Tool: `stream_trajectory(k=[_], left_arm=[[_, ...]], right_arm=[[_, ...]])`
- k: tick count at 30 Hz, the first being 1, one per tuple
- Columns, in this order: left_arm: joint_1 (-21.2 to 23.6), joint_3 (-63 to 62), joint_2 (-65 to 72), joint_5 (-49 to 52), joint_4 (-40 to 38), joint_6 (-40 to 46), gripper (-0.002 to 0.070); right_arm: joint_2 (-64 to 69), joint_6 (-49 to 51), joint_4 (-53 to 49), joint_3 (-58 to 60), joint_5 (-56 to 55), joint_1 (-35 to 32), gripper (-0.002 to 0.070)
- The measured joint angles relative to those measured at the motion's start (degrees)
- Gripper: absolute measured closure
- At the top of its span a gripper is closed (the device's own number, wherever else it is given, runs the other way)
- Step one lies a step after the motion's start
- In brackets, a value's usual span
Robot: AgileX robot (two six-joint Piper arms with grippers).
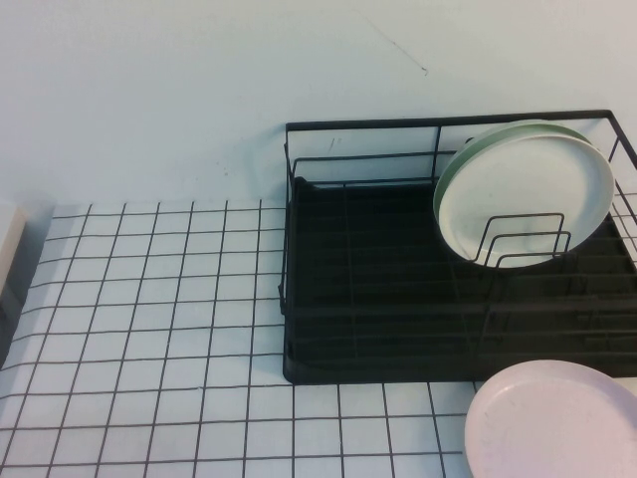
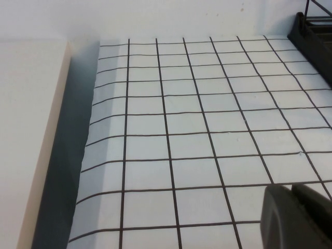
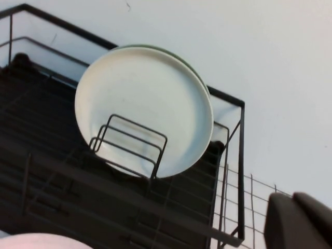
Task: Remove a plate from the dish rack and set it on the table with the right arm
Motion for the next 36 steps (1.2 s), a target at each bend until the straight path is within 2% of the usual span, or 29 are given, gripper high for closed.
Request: stream_trajectory(k=[9,17,24,26,30,36], left_arm=[[0.0,0.0,0.0,0.0,0.0,0.0,0.0678],[0.0,0.0,0.0,0.0,0.0,0.0,0.0678],[0.0,0.0,0.0,0.0,0.0,0.0,0.0678],[0.0,0.0,0.0,0.0,0.0,0.0,0.0678],[0.0,0.0,0.0,0.0,0.0,0.0,0.0678],[0.0,0.0,0.0,0.0,0.0,0.2,0.0678]], right_arm=[[-11.2,0.6,2.7,6.6,-12.0,-1.9,0.0678],[-26.1,0.3,11.2,12.8,-12.8,-6.8,0.0678],[-28.2,-2.6,16.5,15.9,-14.0,-6.9,0.0678],[-28.2,1.2,12.9,17.6,-14.3,-6.9,0.0678],[-28.2,16.2,2.3,21.7,-13.6,-7.5,0.0678],[-28.7,25.0,-7.6,22.1,-2.9,-12.1,0.0678]])
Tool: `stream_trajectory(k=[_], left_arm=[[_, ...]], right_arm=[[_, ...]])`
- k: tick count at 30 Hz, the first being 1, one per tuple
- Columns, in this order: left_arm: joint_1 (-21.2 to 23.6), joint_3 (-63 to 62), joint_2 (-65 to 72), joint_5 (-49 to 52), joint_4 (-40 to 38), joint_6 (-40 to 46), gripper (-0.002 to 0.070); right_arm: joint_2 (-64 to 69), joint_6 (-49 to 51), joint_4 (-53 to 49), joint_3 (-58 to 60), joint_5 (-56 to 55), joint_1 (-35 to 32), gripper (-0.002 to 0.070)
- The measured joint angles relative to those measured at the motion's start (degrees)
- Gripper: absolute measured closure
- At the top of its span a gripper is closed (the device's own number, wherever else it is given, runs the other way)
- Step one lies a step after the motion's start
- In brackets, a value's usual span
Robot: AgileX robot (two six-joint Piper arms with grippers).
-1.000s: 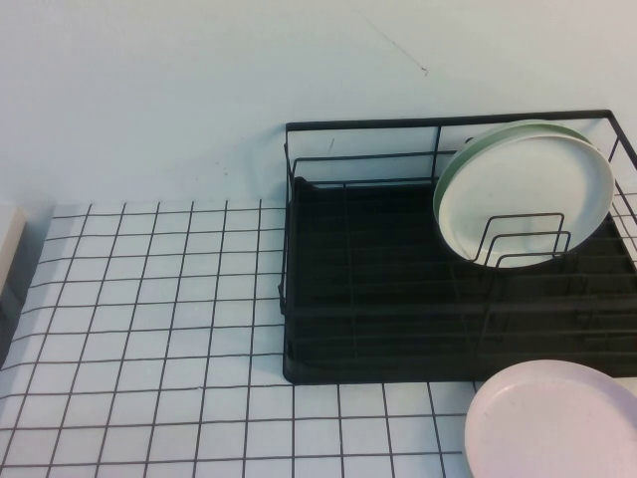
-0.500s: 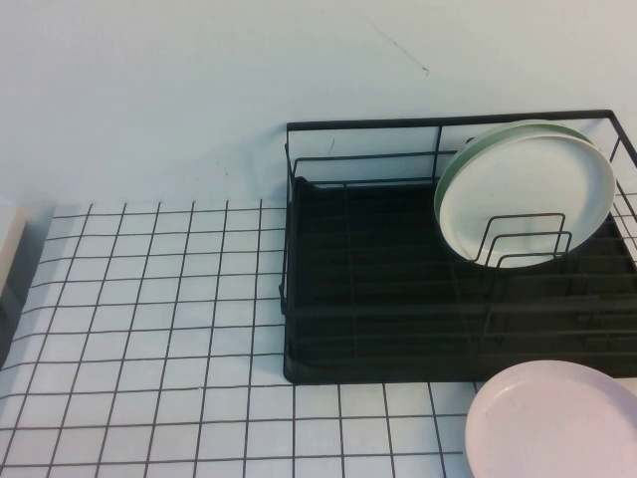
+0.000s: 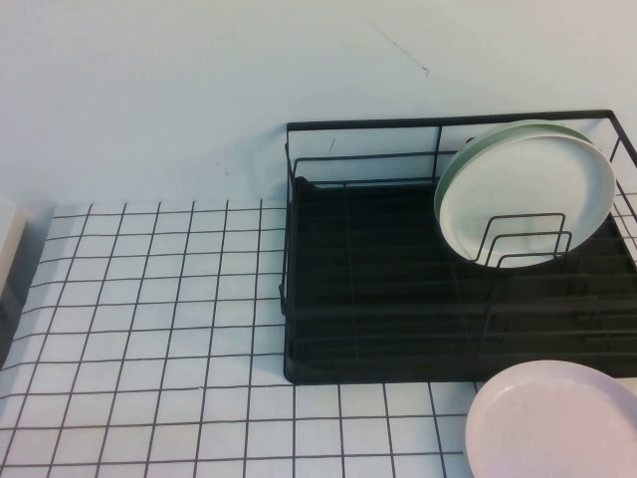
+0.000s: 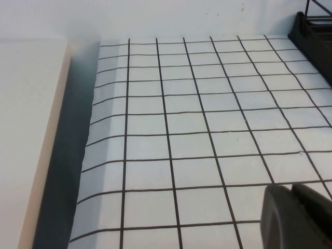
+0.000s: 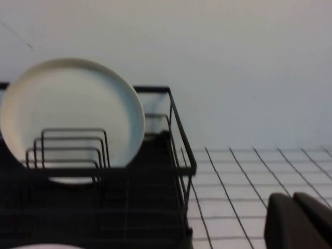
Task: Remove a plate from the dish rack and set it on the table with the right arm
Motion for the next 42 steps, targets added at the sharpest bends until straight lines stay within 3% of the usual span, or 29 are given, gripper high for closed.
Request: stream_trajectory(k=[5,8,21,42], left_arm=[[0.0,0.0,0.0,0.0,0.0,0.0,0.0678],[0.0,0.0,0.0,0.0,0.0,0.0,0.0678],[0.0,0.0,0.0,0.0,0.0,-0.1,0.0678],[0.0,0.0,0.0,0.0,0.0,-0.2,0.0678]], right_arm=[[-0.6,7.2,-8.7,0.0,14.8,-0.6,0.0678],[-0.6,9.2,-10.8,-0.5,17.0,-0.6,0.0678],[-0.6,-0.1,-6.8,-0.5,17.4,-0.6,0.0679],[-0.6,5.1,-5.1,-0.5,17.2,-1.1,0.0679]])
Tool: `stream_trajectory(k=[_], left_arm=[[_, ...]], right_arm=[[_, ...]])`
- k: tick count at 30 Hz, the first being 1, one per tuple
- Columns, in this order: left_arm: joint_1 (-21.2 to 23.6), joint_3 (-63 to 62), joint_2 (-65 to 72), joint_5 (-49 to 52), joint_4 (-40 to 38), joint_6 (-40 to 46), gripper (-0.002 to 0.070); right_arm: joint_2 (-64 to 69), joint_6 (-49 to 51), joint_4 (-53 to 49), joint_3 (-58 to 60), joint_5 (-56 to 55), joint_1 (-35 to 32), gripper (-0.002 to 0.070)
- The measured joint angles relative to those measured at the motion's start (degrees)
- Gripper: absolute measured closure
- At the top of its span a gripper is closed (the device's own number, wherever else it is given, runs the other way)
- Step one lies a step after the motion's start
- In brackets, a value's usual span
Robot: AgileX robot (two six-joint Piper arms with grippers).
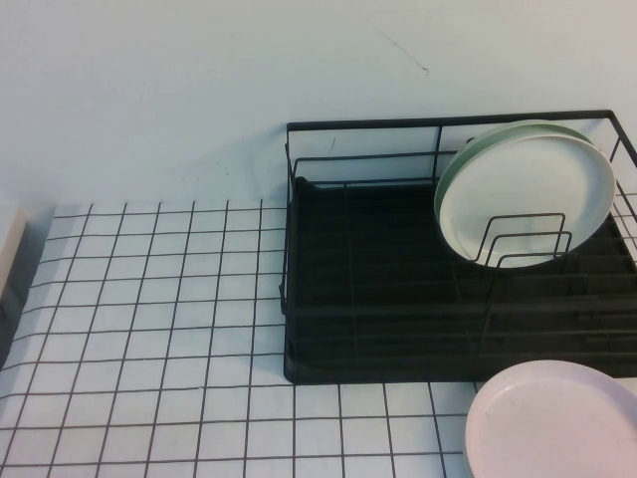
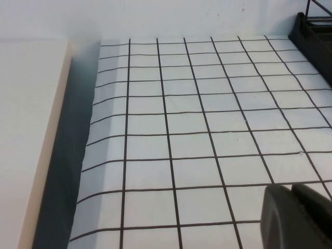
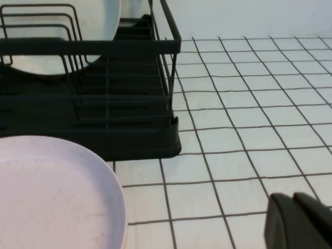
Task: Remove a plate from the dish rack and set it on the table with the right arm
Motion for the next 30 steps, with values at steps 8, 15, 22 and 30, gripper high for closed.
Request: stream_trajectory(k=[8,15,22,30], left_arm=[[0.0,0.0,0.0,0.0,0.0,0.0,0.0678],[0.0,0.0,0.0,0.0,0.0,0.0,0.0678],[0.0,0.0,0.0,0.0,0.0,0.0,0.0678],[0.0,0.0,0.0,0.0,0.0,0.0,0.0678]], right_arm=[[0.0,-3.5,0.4,0.0,-0.1,0.0,0.0680],[0.0,-3.9,0.5,0.0,-0.1,0.0,0.0680],[0.0,-3.9,0.5,0.0,-0.1,0.0,0.0680],[0.0,-4.0,0.5,0.0,-0.1,0.0,0.0680]])
